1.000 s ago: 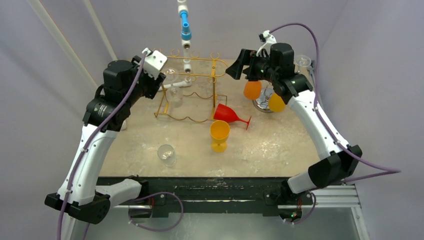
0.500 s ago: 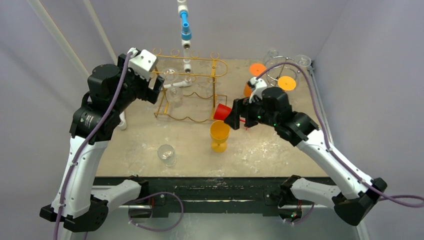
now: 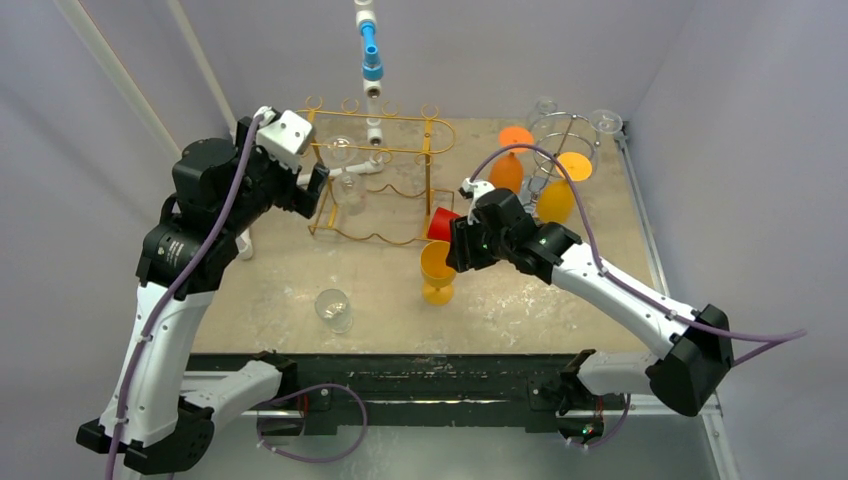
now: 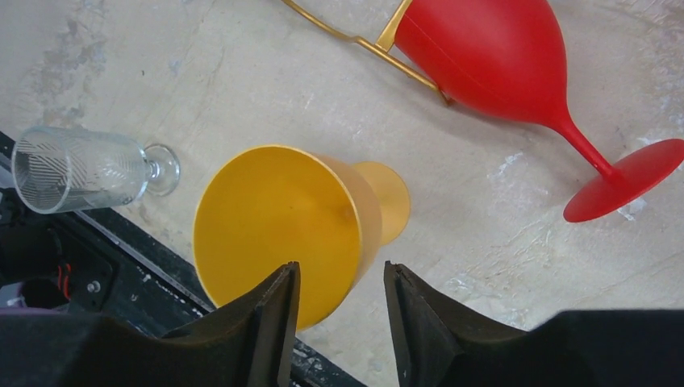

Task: Place the wine glass upside down on the wine glass rack
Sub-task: Pick up the wine glass at the center of the board, then turn the wine glass upside down at the wine rack.

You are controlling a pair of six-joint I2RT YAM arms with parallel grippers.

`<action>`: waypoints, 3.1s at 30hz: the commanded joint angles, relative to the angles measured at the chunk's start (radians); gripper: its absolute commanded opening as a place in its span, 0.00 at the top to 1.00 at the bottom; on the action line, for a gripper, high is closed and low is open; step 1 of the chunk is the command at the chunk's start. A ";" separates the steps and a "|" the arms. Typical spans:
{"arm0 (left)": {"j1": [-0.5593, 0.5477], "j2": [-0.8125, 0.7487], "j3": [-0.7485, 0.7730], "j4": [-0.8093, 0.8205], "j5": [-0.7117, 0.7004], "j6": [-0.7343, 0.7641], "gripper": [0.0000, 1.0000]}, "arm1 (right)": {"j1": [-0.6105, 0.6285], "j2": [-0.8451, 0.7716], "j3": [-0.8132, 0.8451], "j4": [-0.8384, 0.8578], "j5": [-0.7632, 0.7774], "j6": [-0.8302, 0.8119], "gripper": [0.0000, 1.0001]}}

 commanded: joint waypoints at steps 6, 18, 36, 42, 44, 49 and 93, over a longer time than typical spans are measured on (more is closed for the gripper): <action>-0.003 -0.051 -0.060 -0.019 0.098 -0.019 0.11 | 0.006 -0.009 -0.019 0.038 0.028 -0.008 0.71; -0.003 -0.053 -0.094 -0.037 0.264 -0.017 0.11 | 0.007 -0.200 0.099 -0.080 -0.049 -0.040 1.00; -0.003 -0.069 -0.174 0.034 0.549 -0.276 0.01 | 0.006 -0.173 0.524 0.114 -0.091 -0.142 1.00; -0.003 -0.048 -0.186 0.086 0.569 -0.342 0.02 | 0.009 -0.134 0.530 0.204 -0.155 -0.128 1.00; -0.003 -0.036 -0.191 0.114 0.578 -0.360 0.02 | 0.010 -0.131 0.518 0.238 -0.164 -0.121 1.00; -0.003 0.002 -0.184 0.160 0.596 -0.385 0.19 | 0.016 -0.135 0.488 0.298 -0.189 -0.102 1.00; -0.003 -0.261 -0.307 0.285 0.841 1.127 1.00 | 0.234 -0.118 0.115 0.599 -0.424 -0.087 0.01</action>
